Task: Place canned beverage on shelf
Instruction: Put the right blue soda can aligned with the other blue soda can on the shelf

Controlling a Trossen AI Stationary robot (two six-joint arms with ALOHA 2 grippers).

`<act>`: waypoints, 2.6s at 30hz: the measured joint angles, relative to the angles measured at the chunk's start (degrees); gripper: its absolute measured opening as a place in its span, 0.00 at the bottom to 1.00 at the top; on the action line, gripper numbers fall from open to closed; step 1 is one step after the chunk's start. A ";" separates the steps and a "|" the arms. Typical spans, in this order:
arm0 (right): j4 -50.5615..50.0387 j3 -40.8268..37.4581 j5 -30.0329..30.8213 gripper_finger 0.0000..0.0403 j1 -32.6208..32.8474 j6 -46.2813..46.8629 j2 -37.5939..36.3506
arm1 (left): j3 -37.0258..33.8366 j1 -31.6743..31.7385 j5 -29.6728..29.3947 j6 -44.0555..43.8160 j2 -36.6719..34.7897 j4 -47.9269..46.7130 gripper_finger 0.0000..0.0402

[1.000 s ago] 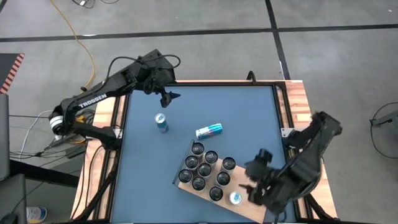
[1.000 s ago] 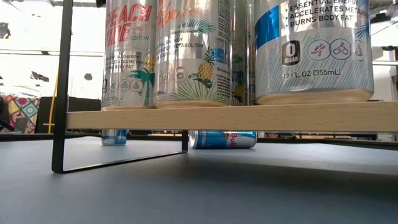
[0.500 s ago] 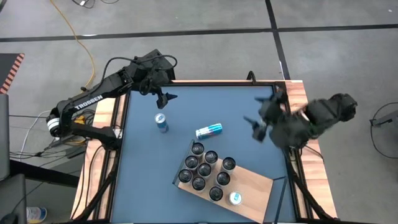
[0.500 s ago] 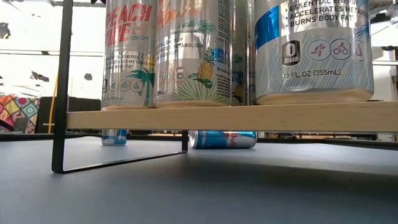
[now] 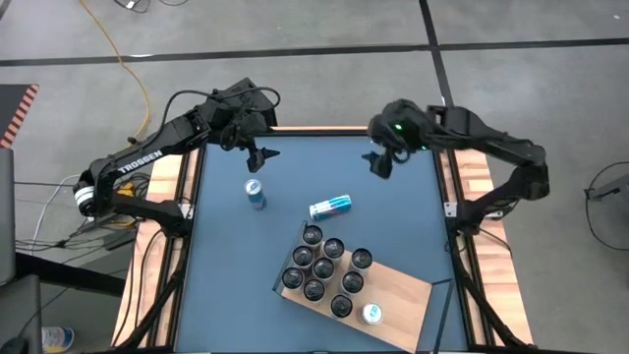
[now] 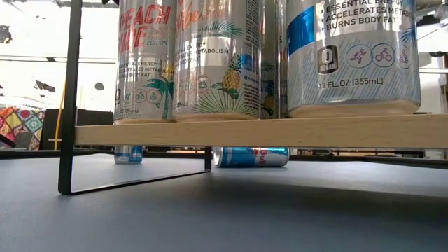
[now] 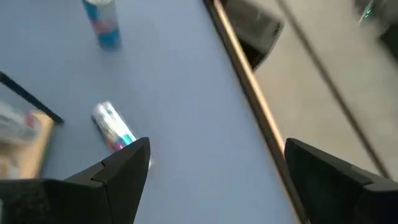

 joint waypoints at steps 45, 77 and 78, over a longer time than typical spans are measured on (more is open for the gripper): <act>28.94 -27.36 -23.85 0.88 -5.14 -20.74 21.12 | 0.00 0.15 -2.80 -4.44 0.09 1.40 0.82; 41.88 -27.33 -23.70 0.88 -0.99 -20.57 22.94 | 0.00 0.15 -2.71 -4.69 0.09 1.86 0.82; 42.38 -27.33 -23.70 0.88 -0.96 -20.59 22.94 | 0.00 0.15 -2.71 -4.88 0.09 1.86 0.82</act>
